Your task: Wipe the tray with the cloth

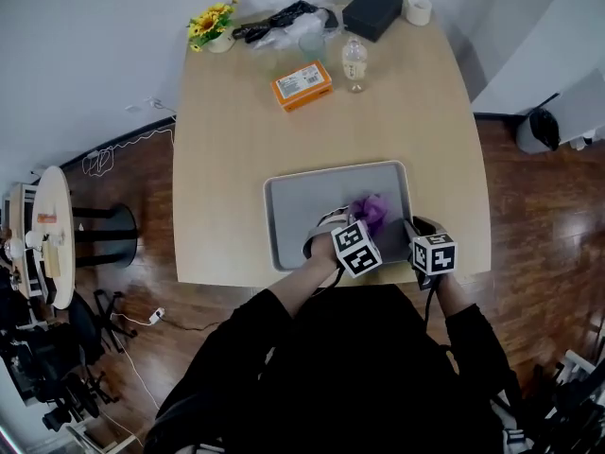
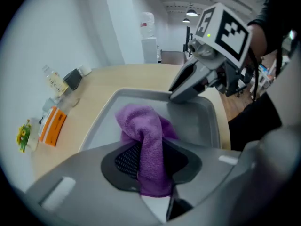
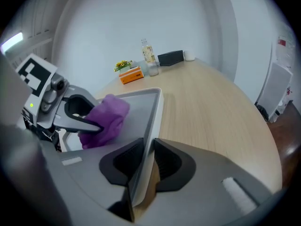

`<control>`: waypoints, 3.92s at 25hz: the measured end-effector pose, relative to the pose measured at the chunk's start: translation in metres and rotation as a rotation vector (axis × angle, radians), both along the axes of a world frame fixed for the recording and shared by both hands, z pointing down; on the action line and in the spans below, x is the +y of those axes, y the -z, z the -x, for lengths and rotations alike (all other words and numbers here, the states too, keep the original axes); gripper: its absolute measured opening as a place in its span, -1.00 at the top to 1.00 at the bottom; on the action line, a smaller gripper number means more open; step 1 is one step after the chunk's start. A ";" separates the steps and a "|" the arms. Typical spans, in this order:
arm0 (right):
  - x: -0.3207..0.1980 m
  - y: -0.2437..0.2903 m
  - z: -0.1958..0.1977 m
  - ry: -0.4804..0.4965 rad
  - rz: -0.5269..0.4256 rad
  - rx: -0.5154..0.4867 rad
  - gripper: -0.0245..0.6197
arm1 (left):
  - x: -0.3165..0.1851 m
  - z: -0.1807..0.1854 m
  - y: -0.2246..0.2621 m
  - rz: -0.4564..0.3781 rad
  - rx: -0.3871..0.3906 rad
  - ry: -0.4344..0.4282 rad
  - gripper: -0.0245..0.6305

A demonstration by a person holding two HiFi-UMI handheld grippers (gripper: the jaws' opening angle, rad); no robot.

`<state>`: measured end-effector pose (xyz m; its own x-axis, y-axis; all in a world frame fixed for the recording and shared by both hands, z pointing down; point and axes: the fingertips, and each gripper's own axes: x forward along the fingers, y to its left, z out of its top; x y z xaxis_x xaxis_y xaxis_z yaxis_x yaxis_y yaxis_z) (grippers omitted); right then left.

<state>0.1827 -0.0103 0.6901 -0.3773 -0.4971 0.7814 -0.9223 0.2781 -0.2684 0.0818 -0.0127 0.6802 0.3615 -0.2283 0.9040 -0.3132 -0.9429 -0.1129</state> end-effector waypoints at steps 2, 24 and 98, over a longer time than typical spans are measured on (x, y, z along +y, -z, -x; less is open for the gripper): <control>0.000 0.000 0.001 0.001 0.004 0.005 0.69 | 0.007 0.046 -0.004 0.008 0.000 0.093 0.65; -0.002 0.002 0.009 -0.035 -0.013 -0.008 0.70 | 0.005 0.009 0.001 0.061 0.018 0.093 0.65; 0.002 0.003 0.003 -0.009 0.004 -0.053 0.66 | 0.056 -0.006 0.000 0.131 0.076 -0.359 0.66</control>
